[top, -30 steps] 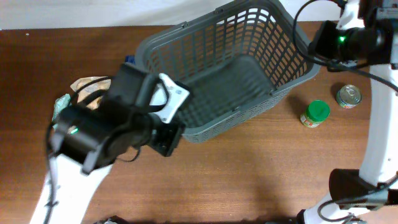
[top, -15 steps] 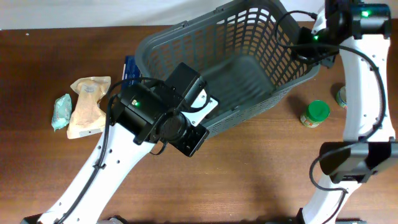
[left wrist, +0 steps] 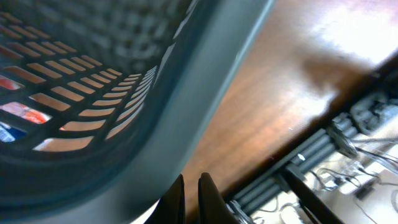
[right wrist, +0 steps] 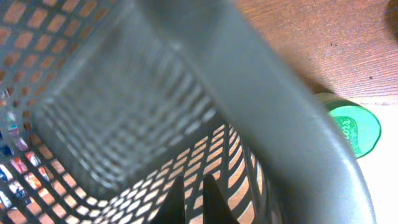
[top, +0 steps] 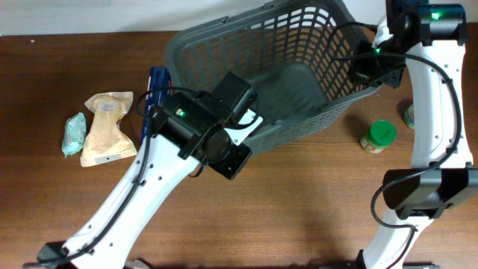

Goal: Pack container

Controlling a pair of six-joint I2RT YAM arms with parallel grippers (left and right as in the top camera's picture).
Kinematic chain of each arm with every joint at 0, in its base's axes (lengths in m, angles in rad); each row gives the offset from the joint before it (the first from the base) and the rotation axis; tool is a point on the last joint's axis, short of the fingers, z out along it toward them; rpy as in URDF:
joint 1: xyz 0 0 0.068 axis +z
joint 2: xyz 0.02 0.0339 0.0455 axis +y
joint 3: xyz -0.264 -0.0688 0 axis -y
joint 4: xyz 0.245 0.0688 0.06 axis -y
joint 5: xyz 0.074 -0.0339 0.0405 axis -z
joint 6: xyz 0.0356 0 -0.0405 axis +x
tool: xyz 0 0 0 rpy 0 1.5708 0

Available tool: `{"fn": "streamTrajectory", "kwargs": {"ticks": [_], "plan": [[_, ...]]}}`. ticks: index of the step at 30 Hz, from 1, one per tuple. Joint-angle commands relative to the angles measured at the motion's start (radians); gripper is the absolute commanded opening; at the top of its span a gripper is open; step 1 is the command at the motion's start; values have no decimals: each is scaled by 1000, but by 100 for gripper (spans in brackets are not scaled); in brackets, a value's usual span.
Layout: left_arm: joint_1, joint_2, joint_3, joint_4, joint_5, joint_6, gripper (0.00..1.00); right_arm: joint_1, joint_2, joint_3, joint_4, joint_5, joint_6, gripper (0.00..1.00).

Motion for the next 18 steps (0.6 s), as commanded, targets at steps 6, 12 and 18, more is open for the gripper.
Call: {"fn": "streamTrajectory", "kwargs": {"ticks": [6,12,18], "plan": [[37,34,8,64,-74,-6,2,11,7,10,-43,13,-80,4],[131,35,8,106,-114,13,2,11,7,10,-89,13,-117,4],[187,36,8,141,-114,25,2,37,-8,11,-91,-25,-185,4]]}}
